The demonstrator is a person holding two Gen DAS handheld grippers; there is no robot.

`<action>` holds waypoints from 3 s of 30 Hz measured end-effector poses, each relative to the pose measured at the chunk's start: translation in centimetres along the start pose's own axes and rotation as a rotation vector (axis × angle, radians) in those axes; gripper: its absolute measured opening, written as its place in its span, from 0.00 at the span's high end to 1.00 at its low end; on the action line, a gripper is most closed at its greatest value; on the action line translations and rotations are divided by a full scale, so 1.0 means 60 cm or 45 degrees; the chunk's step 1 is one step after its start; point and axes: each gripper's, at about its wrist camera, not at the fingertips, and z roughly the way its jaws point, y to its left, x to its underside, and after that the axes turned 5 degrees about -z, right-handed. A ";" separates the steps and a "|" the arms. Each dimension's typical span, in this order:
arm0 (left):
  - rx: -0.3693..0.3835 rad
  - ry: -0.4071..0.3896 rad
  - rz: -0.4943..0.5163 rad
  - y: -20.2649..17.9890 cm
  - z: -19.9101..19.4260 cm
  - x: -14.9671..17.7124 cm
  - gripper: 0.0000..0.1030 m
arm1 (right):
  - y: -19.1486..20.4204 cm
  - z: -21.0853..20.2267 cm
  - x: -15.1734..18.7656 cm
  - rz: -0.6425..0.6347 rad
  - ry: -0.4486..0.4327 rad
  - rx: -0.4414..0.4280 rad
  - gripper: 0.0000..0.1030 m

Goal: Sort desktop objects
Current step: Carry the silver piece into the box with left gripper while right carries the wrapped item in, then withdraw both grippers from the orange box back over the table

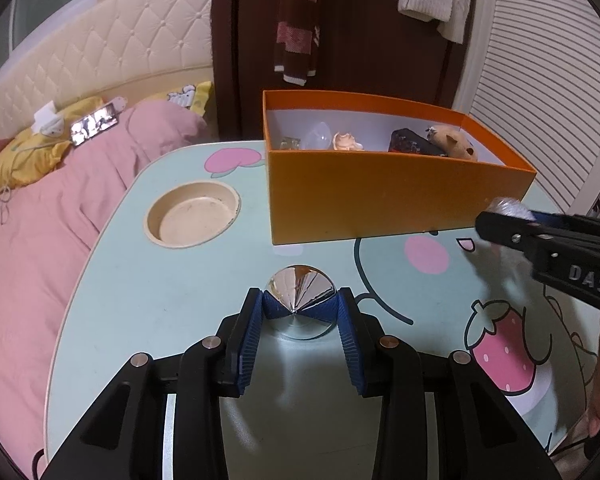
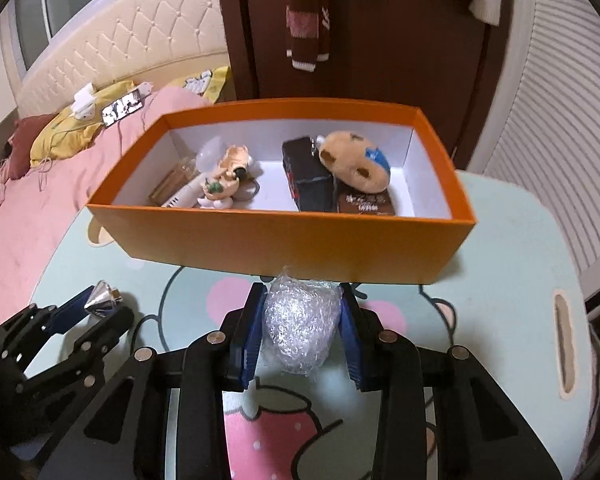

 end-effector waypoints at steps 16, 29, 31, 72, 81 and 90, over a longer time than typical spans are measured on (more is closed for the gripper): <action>0.081 -0.174 -0.012 -0.012 -0.096 -0.085 0.66 | -0.008 -0.059 -0.026 -0.009 -0.116 0.011 0.64; 0.146 -0.210 0.071 -0.059 -0.033 -0.214 0.66 | -0.031 -0.041 -0.107 -0.013 -0.193 0.039 0.64; 0.148 -0.194 0.076 -0.064 -0.014 -0.226 0.66 | -0.037 -0.027 -0.123 -0.013 -0.192 0.046 0.64; 0.104 -0.011 -0.122 -0.021 -0.028 -0.086 0.12 | -0.047 -0.048 -0.052 0.143 -0.094 -0.103 0.26; -0.035 0.094 -0.109 -0.026 0.027 -0.027 0.09 | -0.034 -0.001 0.028 0.157 0.099 -0.065 0.26; -0.127 0.118 -0.040 -0.036 0.039 -0.019 0.01 | -0.031 0.020 0.045 0.143 0.048 0.168 0.09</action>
